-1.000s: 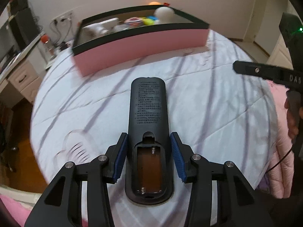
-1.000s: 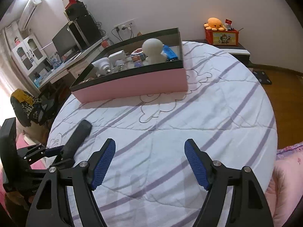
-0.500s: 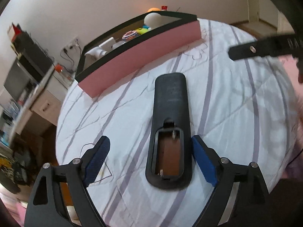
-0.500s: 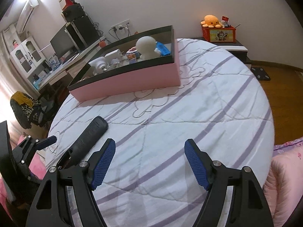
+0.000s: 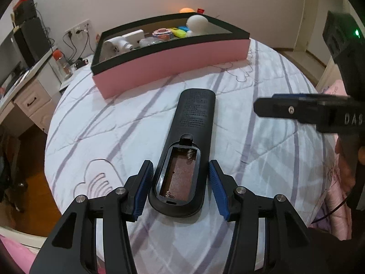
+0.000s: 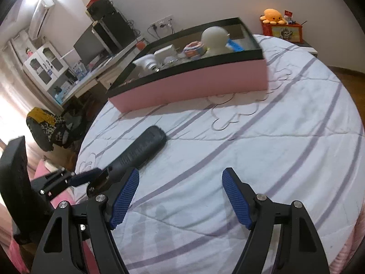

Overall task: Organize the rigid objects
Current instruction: 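Grasp the black remote with right tool while left tool holds its battery end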

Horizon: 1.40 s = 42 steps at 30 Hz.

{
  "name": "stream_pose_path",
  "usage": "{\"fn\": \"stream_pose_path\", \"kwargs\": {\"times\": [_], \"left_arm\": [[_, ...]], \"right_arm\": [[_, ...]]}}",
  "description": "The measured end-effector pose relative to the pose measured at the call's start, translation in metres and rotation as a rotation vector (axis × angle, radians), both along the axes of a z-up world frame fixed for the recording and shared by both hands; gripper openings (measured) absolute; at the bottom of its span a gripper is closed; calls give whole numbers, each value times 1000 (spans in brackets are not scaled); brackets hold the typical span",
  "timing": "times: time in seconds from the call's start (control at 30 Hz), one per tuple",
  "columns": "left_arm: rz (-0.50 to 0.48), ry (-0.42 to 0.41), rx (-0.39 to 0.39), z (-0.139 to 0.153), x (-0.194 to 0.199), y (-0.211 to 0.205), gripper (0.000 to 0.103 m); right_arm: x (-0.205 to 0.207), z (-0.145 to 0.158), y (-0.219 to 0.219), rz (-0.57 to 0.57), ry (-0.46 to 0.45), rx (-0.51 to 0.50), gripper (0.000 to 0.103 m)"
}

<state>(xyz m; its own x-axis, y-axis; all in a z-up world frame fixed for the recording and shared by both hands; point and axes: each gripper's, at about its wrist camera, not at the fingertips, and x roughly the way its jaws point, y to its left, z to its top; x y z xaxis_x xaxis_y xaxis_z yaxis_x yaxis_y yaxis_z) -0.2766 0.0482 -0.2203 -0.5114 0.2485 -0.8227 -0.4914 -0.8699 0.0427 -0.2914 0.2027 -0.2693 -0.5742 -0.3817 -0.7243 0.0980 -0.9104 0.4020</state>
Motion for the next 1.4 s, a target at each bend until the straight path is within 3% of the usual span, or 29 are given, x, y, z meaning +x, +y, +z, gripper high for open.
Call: {"fn": "stream_pose_path", "kwargs": {"times": [0.17, 0.3, 0.4, 0.6, 0.93, 1.07, 1.17, 1.27, 1.4], "left_arm": [[42, -24, 71, 3, -14, -20, 51], [24, -98, 149, -6, -19, -18, 46], [7, -66, 101, -10, -11, -3, 46], [-26, -69, 117, -8, -5, 3, 46], [-93, -55, 121, -8, 7, 19, 51], [-52, -29, 97, -6, 11, 16, 57], [-20, 7, 77, 0, 17, 10, 71], [3, 50, 70, 8, 26, 4, 78], [38, 84, 61, 14, 31, -5, 82]], "right_arm": [[-2, -2, -5, -2, -11, 3, 77], [-4, -2, -6, -11, -11, -3, 77], [-4, -2, -5, -11, -15, -11, 77], [-10, -2, -11, 8, -19, -68, 77], [-18, -7, -35, 40, -25, -61, 76], [-22, -7, -51, 57, -23, 7, 73], [-23, -5, -62, 68, -21, 59, 72], [-25, -6, -65, 67, -25, 87, 72], [-23, -5, -67, 64, -32, 100, 72]]}}
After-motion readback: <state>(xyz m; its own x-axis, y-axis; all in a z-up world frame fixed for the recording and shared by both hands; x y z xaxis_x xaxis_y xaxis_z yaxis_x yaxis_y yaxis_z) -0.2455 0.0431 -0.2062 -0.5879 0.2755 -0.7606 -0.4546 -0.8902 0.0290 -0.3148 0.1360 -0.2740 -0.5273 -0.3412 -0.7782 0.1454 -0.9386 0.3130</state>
